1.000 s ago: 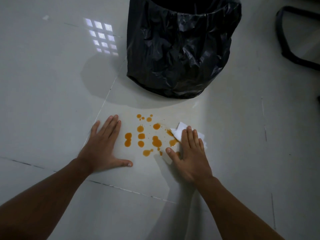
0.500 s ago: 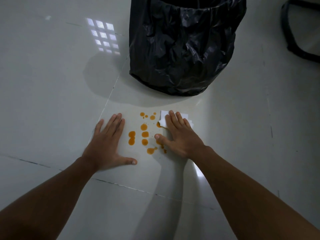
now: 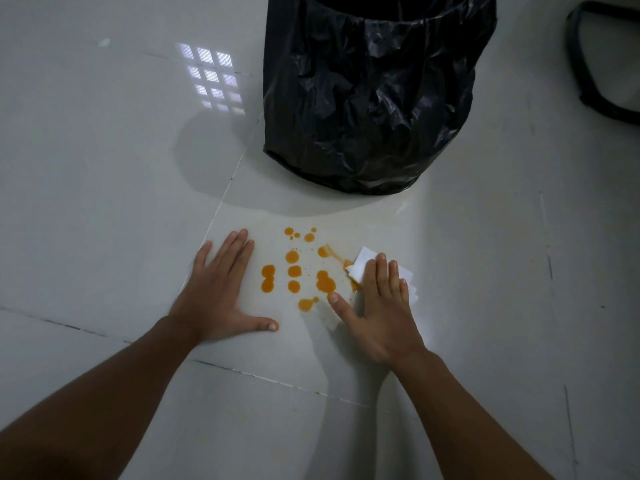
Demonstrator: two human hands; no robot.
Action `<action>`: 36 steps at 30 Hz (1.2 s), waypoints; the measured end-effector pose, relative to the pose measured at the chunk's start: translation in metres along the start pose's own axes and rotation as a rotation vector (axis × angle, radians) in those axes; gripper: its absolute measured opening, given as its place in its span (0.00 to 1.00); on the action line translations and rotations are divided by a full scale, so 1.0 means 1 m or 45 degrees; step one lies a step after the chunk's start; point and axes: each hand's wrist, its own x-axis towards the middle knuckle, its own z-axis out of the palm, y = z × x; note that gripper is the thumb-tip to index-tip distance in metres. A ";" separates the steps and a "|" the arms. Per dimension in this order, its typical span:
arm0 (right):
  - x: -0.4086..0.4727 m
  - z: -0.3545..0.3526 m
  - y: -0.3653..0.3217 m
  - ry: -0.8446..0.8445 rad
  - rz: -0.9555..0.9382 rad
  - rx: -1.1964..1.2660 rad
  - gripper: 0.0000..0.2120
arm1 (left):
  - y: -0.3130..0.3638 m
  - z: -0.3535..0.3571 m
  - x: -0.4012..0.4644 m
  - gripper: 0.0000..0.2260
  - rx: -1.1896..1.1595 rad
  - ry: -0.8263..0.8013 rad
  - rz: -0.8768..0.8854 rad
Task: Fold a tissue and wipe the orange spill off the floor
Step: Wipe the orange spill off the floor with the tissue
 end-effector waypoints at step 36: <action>-0.035 0.027 -0.018 0.117 0.161 0.043 0.49 | 0.001 -0.001 -0.003 0.65 -0.098 -0.003 -0.031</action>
